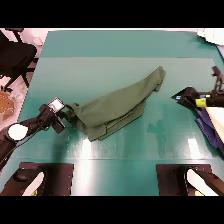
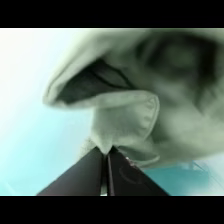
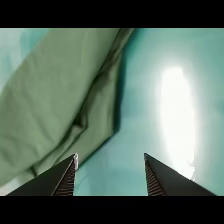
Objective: Fold the shirts.
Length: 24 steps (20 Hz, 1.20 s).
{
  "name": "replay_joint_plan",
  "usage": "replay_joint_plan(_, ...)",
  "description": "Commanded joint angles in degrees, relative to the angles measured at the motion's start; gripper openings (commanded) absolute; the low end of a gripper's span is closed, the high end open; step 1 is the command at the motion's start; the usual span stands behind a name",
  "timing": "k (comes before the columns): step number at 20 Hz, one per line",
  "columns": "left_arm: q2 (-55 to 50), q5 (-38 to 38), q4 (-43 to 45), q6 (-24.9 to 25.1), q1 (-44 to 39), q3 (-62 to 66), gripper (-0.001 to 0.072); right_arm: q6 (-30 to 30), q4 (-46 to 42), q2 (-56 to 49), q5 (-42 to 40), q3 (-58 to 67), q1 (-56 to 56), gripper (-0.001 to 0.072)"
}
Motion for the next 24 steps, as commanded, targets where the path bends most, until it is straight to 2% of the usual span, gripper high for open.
replay_joint_plan(1,0.0,0.3,-0.1,0.0,0.0,2.9,0.0022,0.8,3.7,-5.2,-2.0,0.0,8.1,0.0488)
replay_joint_plan(4,0.0,0.1,-0.1,0.0,0.0,2.9,0.0022,3.9,5.0,-12.1,-10.0,0.0,20.1,0.0487)
replay_joint_plan(7,0.0,0.2,-0.1,0.0,0.0,2.9,0.0022,9.3,5.2,-18.9,-13.8,0.0,30.2,0.0482)
replay_joint_plan(8,0.0,0.2,-0.1,0.0,0.0,2.9,0.0022,10.3,7.0,-20.8,-15.3,0.0,32.9,0.0415)
replay_joint_plan(9,0.0,0.1,-0.1,0.0,0.0,2.9,0.0022,10.1,10.1,-22.1,-17.0,0.0,35.1,0.0305)
replay_joint_plan(10,0.0,0.1,-0.1,0.0,0.0,2.9,0.0022,10.1,12.8,-22.9,-19.2,0.0,37.0,0.0239)
replay_joint_plan(12,0.0,0.2,-0.1,0.0,0.0,2.9,0.0022,11.8,14.0,-23.6,-21.7,0.0,38.9,0.0233)
replay_joint_plan(16,0.0,0.2,-0.1,0.0,0.0,2.9,0.0022,15.7,13.6,-24.0,-20.3,0.0,37.7,0.0233)
replay_joint_plan(19,0.0,0.2,-0.1,0.0,0.0,2.9,0.0022,16.3,13.4,-24.0,-19.6,0.0,37.2,0.0233)
replay_joint_plan(24,0.0,0.2,-0.1,0.0,0.0,2.9,0.0023,19.7,8.2,-23.1,-18.5,-0.1,37.2,0.0233)
